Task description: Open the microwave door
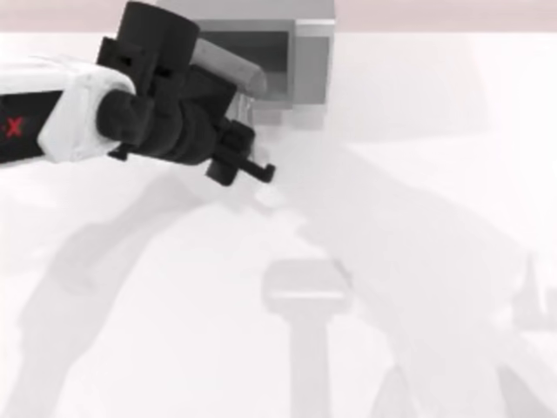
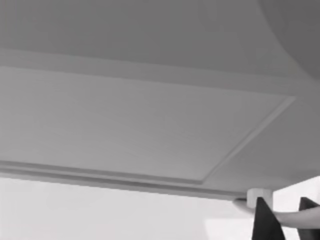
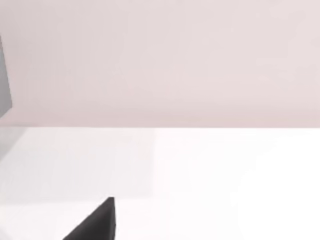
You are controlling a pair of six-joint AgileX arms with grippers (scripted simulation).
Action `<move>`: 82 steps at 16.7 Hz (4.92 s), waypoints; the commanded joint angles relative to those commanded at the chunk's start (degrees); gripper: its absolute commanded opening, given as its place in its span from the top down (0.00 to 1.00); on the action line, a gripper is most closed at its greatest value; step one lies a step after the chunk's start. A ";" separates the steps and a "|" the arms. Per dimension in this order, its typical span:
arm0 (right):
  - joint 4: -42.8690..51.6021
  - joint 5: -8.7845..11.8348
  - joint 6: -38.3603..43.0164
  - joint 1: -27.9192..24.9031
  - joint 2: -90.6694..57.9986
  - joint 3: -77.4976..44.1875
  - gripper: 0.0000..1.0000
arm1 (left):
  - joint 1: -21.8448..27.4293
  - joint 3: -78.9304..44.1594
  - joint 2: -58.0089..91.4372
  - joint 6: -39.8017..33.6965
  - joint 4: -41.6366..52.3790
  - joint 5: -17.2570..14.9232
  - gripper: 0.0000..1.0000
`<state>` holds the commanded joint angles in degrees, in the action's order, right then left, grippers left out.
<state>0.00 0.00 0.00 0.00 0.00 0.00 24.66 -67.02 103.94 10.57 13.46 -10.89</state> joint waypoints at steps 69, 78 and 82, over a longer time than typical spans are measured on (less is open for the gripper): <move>0.00 0.00 0.00 0.00 0.00 0.00 0.00 | -3.97 1.92 -1.87 9.30 2.32 -7.19 1.00; 0.00 0.00 0.00 0.00 0.00 0.00 0.00 | -3.97 1.92 -1.87 9.30 2.32 -7.19 1.00; 0.00 0.00 0.00 0.00 0.00 0.00 0.00 | -3.97 1.92 -1.87 9.30 2.32 -7.19 1.00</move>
<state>0.00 0.00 0.00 0.00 0.00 0.00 20.69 -65.10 102.07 19.87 15.78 -18.08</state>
